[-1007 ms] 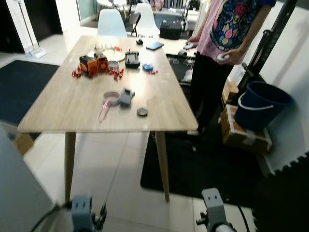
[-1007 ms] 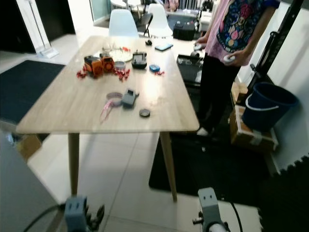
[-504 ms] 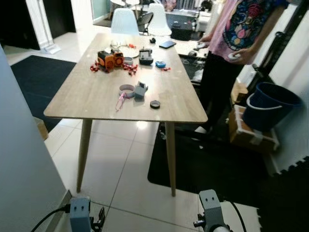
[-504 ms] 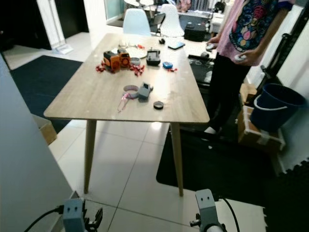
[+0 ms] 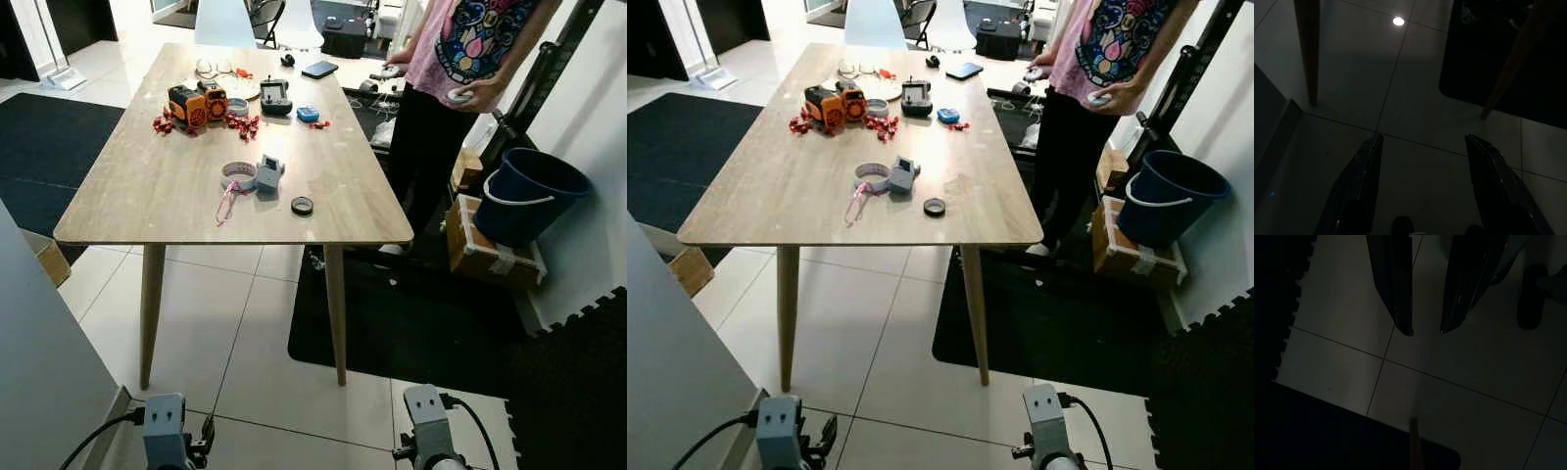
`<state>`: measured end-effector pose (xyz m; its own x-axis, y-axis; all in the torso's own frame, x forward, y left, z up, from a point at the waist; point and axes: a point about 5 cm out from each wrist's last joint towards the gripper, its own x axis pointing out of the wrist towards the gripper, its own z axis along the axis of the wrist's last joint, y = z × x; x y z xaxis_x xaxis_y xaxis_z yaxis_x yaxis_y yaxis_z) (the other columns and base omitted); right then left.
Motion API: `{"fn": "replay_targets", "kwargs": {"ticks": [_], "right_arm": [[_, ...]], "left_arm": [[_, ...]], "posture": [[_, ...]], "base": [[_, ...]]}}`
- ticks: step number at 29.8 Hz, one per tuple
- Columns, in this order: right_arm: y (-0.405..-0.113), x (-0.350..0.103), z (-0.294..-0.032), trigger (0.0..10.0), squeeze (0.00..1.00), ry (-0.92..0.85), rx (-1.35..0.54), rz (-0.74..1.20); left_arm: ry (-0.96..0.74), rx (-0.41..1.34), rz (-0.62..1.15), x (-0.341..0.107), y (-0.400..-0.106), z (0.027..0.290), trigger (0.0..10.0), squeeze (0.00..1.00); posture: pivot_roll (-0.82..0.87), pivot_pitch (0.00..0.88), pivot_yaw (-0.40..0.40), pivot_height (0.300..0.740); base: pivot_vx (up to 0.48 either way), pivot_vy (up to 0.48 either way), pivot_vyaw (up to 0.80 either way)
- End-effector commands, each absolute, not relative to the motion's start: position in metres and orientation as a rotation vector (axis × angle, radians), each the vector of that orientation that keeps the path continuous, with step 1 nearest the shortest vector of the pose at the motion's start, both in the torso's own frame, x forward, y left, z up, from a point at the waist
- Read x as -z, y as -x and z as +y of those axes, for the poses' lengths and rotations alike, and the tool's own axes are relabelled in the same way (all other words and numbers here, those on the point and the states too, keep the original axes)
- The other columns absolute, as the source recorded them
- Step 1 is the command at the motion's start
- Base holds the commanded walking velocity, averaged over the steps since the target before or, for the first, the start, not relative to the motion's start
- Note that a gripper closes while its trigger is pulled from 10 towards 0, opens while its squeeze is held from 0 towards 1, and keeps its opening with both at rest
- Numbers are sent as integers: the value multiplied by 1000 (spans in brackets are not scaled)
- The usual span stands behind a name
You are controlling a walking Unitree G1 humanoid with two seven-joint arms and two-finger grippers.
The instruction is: Hang keys on a hook
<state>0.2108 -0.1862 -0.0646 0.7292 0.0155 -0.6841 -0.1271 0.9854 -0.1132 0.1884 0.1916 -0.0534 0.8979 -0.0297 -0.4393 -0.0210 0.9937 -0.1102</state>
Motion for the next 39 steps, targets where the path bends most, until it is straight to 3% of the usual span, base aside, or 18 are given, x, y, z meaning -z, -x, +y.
{"fn": "replay_targets", "kwargs": {"ticks": [1, 39], "right_arm": [[-207, 66, -190, 10000, 0, 168, -79, 761], [-209, 65, -189, 10000, 0, 181, -98, 757]], "left_arm": [[111, 8, 469, 55, -186, 189, 10000, 0], [138, -16, 473, 57, -185, 189, 10000, 0]], "posture": [[68, 43, -81, 740], [70, 40, -90, 740]], "base": [[0, 0, 0], [370, 0, 0]]}}
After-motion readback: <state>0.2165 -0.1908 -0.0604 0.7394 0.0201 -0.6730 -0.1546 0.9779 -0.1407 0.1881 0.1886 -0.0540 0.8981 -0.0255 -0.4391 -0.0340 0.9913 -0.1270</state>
